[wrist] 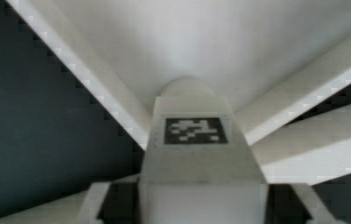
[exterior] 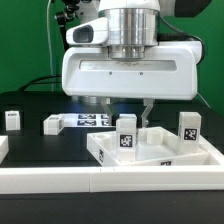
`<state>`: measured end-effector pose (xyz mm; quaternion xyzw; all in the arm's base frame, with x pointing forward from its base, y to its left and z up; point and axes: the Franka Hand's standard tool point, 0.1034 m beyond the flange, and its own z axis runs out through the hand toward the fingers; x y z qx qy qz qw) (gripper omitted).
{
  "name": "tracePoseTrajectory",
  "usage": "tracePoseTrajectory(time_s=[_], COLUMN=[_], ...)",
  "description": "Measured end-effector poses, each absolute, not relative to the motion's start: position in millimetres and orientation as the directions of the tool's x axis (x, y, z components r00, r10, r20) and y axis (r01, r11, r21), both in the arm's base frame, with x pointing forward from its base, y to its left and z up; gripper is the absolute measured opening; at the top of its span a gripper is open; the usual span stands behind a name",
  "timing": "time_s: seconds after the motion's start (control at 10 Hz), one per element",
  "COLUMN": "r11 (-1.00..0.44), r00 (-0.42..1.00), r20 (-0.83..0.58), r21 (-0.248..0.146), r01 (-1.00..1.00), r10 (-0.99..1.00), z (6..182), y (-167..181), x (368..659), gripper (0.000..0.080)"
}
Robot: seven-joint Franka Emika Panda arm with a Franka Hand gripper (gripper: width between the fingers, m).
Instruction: Assemble square table
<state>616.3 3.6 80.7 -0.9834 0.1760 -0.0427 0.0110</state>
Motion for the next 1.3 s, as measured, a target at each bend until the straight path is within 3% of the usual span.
tracePoseTrajectory(time_s=[0.5,0.8,1.3], r11=[-0.737,-0.453,0.052], r00=[0.734,0.452,-0.045], r20=[0.075,0.037,-0.053], r21=[-0.081,-0.126,-0.132], r01=[-0.671,-0.882,-0.99], r10=[-0.675,-0.891,-0.998], z=[80.7,81.1,80.7], y=[2.6,3.1,7.4], x=[615.8,617.2,616.4], gripper=[0.0289,0.029,0.0291])
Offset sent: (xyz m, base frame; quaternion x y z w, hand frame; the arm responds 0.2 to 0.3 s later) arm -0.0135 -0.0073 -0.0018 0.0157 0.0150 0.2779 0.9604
